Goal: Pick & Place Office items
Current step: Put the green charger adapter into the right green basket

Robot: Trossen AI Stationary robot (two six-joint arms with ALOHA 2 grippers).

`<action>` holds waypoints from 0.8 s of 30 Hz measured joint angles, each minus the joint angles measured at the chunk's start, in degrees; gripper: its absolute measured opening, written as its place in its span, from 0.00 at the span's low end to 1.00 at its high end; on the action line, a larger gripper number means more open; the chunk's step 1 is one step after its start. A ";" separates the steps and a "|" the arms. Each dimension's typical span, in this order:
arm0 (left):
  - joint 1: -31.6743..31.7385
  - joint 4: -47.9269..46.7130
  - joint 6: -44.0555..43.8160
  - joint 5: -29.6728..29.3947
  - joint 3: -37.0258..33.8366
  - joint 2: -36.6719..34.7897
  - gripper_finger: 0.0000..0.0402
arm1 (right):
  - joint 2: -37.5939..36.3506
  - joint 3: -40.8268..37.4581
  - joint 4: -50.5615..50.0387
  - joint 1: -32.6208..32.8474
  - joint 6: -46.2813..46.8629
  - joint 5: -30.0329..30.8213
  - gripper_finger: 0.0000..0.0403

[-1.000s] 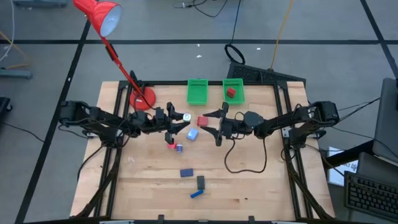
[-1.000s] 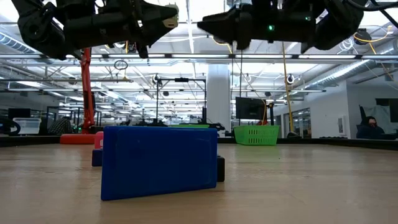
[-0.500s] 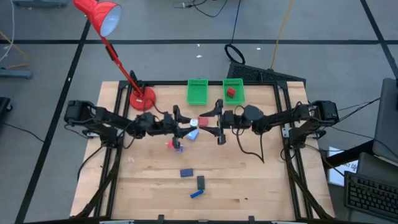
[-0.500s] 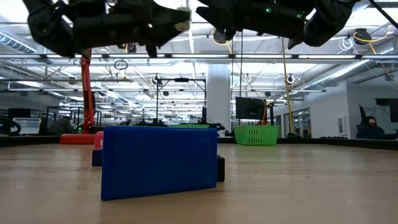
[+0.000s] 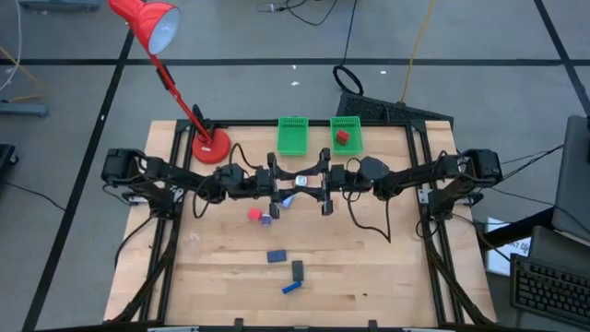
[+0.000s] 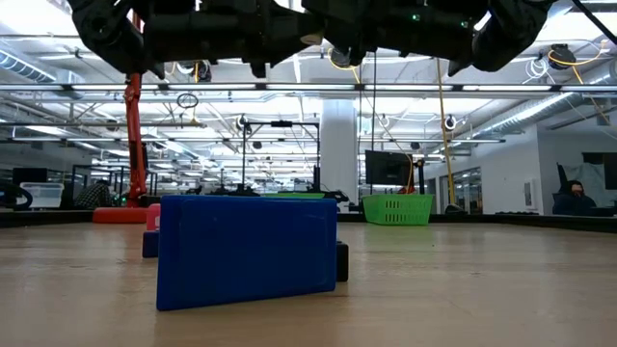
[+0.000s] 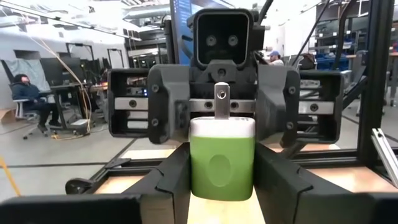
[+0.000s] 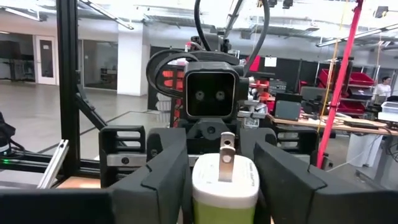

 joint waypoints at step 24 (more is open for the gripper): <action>0.04 -1.90 -0.27 -0.48 -0.09 -0.03 0.36 | 0.00 0.00 -0.81 -0.02 -0.13 -0.03 0.30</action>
